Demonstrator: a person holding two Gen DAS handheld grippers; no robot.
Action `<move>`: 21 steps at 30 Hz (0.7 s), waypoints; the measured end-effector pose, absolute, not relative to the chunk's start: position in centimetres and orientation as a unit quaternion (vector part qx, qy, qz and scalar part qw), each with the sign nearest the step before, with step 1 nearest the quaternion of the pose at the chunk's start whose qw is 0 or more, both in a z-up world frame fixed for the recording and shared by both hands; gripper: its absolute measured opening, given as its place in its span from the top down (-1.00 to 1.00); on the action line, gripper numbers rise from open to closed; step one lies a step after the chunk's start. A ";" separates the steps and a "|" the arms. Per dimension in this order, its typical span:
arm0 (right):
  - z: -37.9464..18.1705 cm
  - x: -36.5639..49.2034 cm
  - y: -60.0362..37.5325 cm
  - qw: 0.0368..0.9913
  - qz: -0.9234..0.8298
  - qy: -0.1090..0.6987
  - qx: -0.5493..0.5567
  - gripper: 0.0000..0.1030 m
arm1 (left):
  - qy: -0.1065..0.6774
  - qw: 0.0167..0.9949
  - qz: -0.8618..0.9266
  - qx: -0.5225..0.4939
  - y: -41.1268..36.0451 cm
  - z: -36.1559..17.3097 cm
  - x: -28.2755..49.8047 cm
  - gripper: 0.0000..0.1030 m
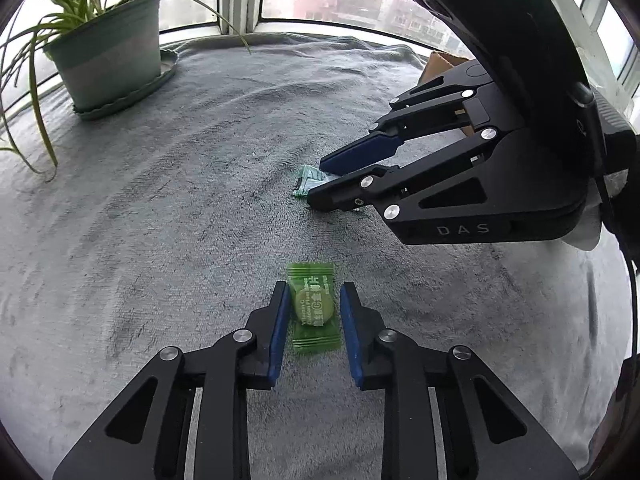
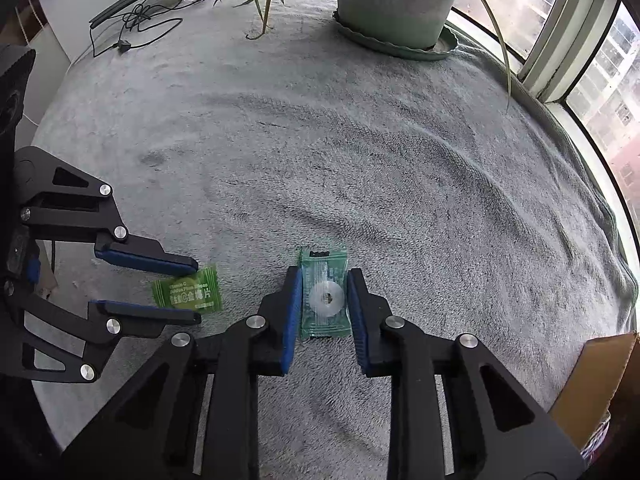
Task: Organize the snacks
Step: 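Carry the mint candy to the box with the right gripper while the left carries its candy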
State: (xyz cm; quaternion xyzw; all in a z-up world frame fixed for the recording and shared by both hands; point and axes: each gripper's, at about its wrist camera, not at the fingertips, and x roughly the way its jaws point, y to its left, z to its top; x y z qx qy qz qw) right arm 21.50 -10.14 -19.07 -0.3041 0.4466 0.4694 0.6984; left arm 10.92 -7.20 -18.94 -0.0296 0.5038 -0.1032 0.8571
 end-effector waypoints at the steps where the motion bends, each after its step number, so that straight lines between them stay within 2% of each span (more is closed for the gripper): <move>1: -19.0 21.5 -10.3 0.700 0.467 0.448 -0.302 0.55 | 0.503 0.858 -0.103 -0.026 -7.2 -19.0 10.9 0.61; 21: -16.2 20.6 -14.7 0.748 0.437 0.446 -0.224 0.60 | 0.487 0.865 -0.114 -0.038 -7.0 -16.7 10.2 0.63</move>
